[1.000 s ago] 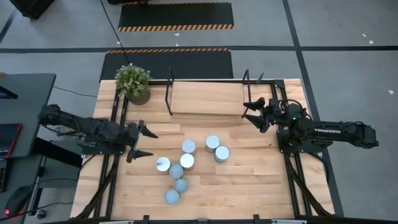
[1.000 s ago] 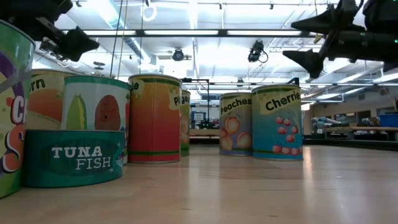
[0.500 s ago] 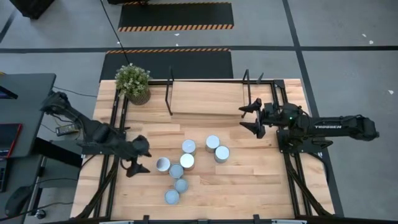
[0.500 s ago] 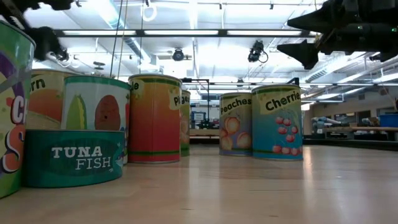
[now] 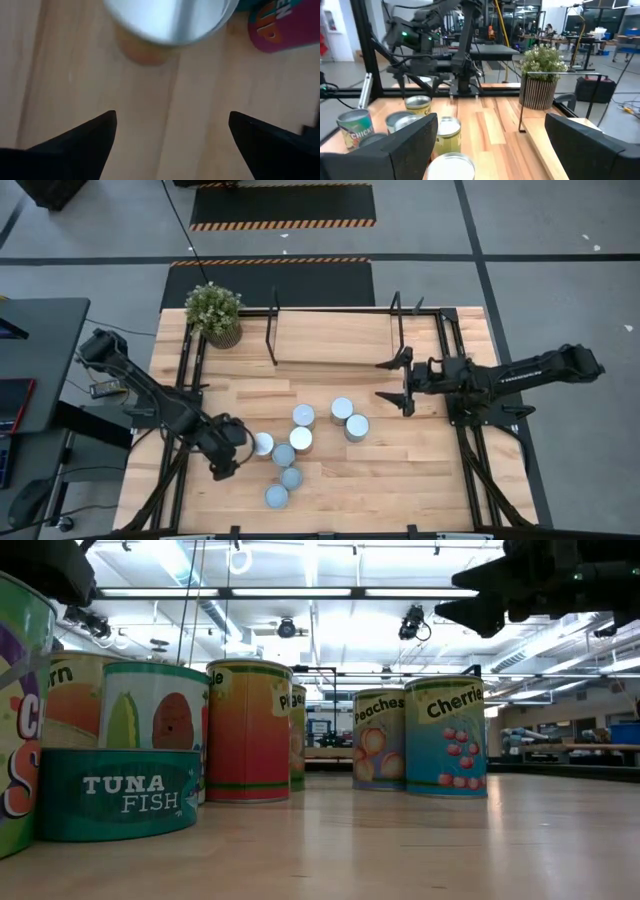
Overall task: Pick and place cans onto a shelf
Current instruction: Put the canned corn on the shelf
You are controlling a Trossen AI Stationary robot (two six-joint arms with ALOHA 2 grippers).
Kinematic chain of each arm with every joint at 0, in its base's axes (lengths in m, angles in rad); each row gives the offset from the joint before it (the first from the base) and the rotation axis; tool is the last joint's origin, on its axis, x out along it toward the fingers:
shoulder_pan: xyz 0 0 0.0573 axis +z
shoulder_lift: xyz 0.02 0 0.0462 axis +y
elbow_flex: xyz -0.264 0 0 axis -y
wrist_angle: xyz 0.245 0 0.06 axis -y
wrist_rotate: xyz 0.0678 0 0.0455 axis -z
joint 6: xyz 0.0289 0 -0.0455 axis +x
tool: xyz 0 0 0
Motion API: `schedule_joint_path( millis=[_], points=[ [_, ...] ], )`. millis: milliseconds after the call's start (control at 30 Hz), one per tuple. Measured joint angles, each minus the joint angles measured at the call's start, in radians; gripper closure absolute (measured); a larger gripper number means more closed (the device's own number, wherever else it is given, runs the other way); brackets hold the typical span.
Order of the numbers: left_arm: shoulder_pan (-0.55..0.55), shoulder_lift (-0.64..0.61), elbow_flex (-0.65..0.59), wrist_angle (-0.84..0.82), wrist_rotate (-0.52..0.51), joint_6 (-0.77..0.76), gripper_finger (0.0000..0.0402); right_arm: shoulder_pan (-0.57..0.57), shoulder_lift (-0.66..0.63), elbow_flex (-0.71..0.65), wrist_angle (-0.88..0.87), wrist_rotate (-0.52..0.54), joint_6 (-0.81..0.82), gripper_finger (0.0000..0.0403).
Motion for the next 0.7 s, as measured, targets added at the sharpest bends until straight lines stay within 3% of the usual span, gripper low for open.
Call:
schedule_joint_path(
  millis=[233, 700],
  points=[
    [0.001, 0.087, 0.000, 0.086, -0.104, 0.303, 0.0010, 0.067, 0.059, 0.000, 0.048, 0.039, 0.000, 0.0027],
    [0.087, 0.105, 0.000, 0.174, -0.132, 0.379, 0.0010, 0.096, 0.106, 0.000, 0.152, 0.080, -0.064, 0.0027]
  ],
)
